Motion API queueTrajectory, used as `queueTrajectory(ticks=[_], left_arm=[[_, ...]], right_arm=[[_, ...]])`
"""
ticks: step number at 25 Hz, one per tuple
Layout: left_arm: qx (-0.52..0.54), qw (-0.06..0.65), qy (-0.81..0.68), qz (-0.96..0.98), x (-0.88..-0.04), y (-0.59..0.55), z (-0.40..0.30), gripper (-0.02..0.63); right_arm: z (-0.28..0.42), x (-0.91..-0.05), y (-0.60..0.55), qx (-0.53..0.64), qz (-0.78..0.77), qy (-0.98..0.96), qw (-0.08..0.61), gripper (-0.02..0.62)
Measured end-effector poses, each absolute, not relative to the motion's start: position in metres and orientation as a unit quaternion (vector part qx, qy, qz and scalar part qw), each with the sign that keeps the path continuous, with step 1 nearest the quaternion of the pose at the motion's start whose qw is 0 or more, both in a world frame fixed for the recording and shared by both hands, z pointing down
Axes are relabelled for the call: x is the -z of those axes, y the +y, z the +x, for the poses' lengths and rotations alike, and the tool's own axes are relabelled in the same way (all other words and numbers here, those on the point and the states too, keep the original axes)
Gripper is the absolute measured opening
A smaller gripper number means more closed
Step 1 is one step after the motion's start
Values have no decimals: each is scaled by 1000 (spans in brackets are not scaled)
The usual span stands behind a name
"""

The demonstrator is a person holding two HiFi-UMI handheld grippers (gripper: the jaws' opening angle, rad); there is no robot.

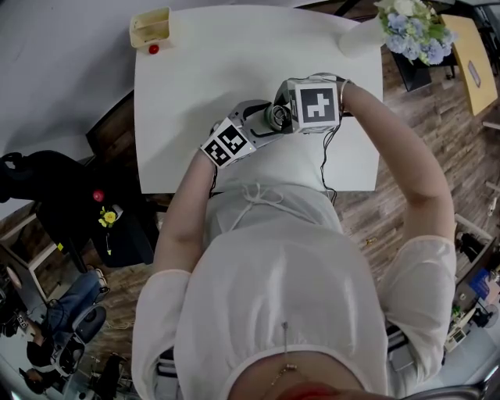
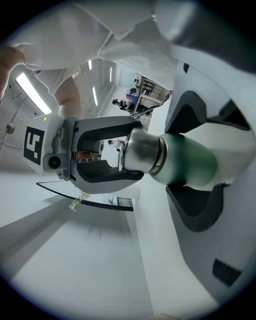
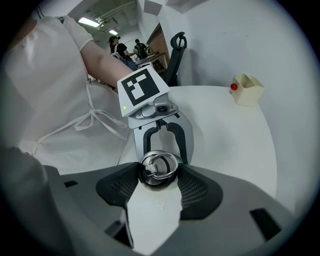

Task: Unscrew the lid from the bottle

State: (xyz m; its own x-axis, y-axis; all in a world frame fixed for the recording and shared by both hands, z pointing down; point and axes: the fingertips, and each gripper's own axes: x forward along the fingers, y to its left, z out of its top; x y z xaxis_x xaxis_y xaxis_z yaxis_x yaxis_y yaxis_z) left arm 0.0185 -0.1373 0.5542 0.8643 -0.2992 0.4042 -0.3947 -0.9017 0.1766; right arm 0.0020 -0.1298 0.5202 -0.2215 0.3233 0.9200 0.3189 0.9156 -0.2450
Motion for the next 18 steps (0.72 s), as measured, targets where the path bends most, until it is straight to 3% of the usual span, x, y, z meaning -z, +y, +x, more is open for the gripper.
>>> queueTrajectory(ticks=[6,14,18], left_arm=[[-185,131,-179,957,-555,-137,18,342],[-185,135,-180,957,-554,-136,18,344],[-185,136,-181,956,-552,-136,18,342]], right_arm=[[18,-516,-135,-40,-124,-787,603,302],[8,-510,-137,-237,92,-826,503,304],[11,-513,-143,-281,178,-808,486,288]])
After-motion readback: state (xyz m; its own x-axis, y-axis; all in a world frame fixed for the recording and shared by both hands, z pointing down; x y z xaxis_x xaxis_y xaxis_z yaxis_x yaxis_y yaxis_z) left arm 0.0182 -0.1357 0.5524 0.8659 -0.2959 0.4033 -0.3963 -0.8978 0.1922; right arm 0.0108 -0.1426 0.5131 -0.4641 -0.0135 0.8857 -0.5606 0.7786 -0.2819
